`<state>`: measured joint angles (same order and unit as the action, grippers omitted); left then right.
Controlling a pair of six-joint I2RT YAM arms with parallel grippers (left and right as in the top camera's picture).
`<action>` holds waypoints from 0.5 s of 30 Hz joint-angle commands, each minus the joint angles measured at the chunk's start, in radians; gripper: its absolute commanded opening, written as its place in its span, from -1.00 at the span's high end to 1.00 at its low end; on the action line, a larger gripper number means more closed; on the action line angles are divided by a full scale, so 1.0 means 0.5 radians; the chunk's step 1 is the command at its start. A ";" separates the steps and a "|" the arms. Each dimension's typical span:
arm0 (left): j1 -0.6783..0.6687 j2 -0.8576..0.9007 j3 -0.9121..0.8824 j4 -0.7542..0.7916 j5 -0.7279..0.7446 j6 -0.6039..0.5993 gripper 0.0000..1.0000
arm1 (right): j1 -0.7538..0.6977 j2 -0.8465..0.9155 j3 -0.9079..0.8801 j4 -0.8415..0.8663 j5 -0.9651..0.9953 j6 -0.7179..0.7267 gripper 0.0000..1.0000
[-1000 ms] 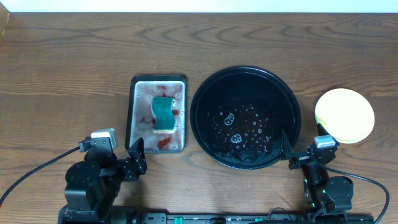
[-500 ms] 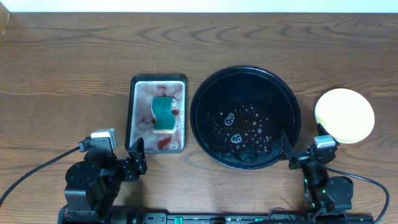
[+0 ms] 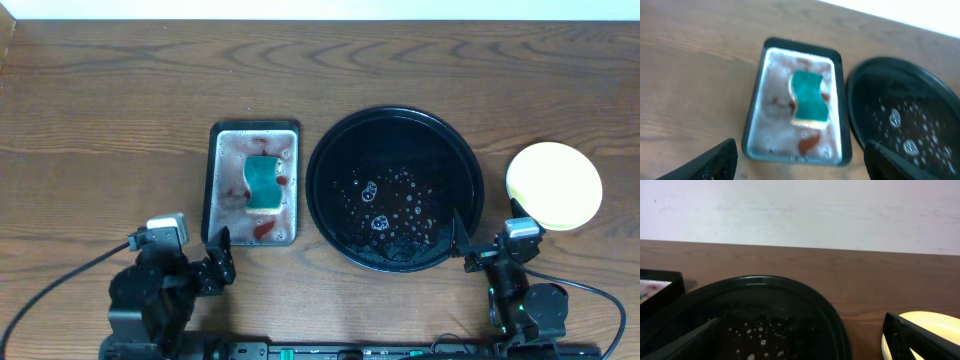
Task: Clean dirty plates on tray and stack at the side
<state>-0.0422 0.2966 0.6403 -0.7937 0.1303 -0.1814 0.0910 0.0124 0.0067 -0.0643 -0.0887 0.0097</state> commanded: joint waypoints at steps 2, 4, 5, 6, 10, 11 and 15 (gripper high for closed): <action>0.132 -0.273 -0.346 0.203 0.084 0.035 -0.62 | -0.001 -0.013 -0.002 -0.009 0.020 -0.029 -0.99; 0.160 -0.383 -0.496 0.352 0.121 0.034 -0.62 | -0.001 -0.013 -0.002 -0.009 0.020 -0.029 -0.98; 0.166 -0.436 -0.571 0.447 0.130 0.034 -0.62 | -0.001 -0.013 -0.002 -0.009 0.020 -0.029 -0.99; 0.165 -0.476 -0.635 0.542 0.130 0.034 -0.62 | -0.001 -0.013 -0.002 -0.009 0.020 -0.029 -0.98; 0.165 -0.585 -0.881 1.017 0.121 0.034 -0.62 | -0.001 -0.014 -0.002 -0.010 0.020 -0.029 -0.99; 0.165 -0.591 -0.923 1.118 0.121 0.034 -0.62 | -0.001 -0.013 -0.002 -0.009 0.019 -0.029 -0.98; 0.165 -0.590 -1.083 1.502 0.118 0.062 -0.62 | -0.001 -0.013 -0.002 -0.009 0.020 -0.029 -0.99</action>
<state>0.0360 0.0124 0.1459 -0.1238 0.1814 -0.1787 0.0910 0.0120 0.0067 -0.0639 -0.0883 0.0097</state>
